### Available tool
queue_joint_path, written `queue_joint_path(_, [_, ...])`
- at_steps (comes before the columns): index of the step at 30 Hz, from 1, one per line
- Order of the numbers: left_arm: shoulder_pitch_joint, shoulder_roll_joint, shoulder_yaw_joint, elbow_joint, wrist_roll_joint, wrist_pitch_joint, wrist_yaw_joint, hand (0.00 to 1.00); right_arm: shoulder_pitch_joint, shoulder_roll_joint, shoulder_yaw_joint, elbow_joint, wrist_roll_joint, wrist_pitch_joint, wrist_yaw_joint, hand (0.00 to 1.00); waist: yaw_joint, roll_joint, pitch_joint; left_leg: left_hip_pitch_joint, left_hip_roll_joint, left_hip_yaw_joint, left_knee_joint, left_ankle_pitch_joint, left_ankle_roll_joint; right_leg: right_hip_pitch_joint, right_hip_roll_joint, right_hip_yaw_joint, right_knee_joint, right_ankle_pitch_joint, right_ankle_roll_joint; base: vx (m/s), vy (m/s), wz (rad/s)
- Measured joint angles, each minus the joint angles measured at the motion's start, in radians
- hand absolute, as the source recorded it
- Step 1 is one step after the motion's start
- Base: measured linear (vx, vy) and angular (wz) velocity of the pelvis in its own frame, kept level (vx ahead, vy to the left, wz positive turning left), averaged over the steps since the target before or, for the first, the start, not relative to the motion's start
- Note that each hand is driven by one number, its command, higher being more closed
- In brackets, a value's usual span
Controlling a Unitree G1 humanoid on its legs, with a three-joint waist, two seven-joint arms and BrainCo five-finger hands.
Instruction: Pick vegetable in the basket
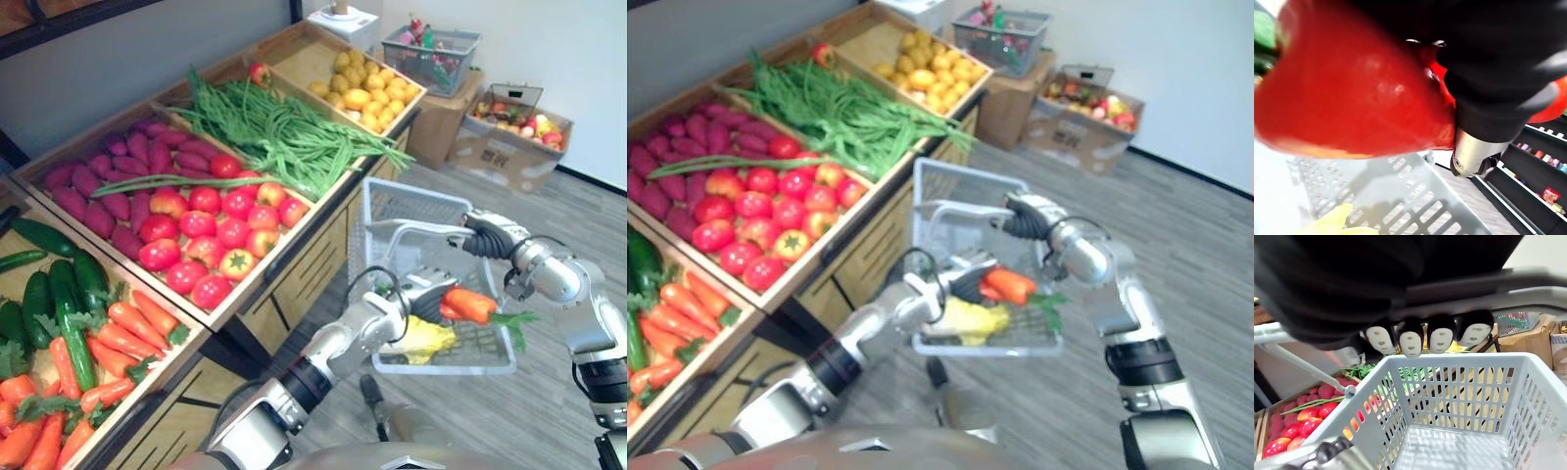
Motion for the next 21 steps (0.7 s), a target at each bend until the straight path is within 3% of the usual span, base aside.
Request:
queue_joint_path(3, [0.0, 0.001, 0.007, 0.032, 0.001, 0.013, 0.0, 1.0, 0.0, 0.0, 0.0, 0.009, -0.001, 0.0, 0.0, 1.0, 0.0, 0.001, 0.0, -0.003, -0.003, 0.001, -0.001, 0.0, 0.0, -0.005, 0.0, 0.004, 0.001, 0.0, 0.0, 0.0, 0.0, -0.01])
queue_joint_path(4, [-0.001, 0.004, 0.01, 0.04, 0.004, 0.019, 0.0, 0.0, 0.0, 0.0, -0.001, 0.022, -0.001, 0.0, 0.0, 1.0, -0.001, 0.001, 0.0, -0.005, -0.004, 0.001, -0.001, 0.0, 0.0, -0.007, 0.0, 0.005, 0.002, 0.0, 0.0, 0.0, 0.0, 0.0])
queue_joint_path(21, [-0.005, 0.005, 0.06, 0.105, 0.03, 0.035, 0.001, 0.0, 0.0, -0.003, -0.004, 0.051, -0.005, 0.002, 0.0, 1.0, -0.001, 0.017, 0.001, -0.005, -0.02, 0.006, -0.004, 0.0, 0.002, -0.011, -0.008, 0.02, 0.001, 0.007, 0.002, -0.02, -0.009, -0.01])
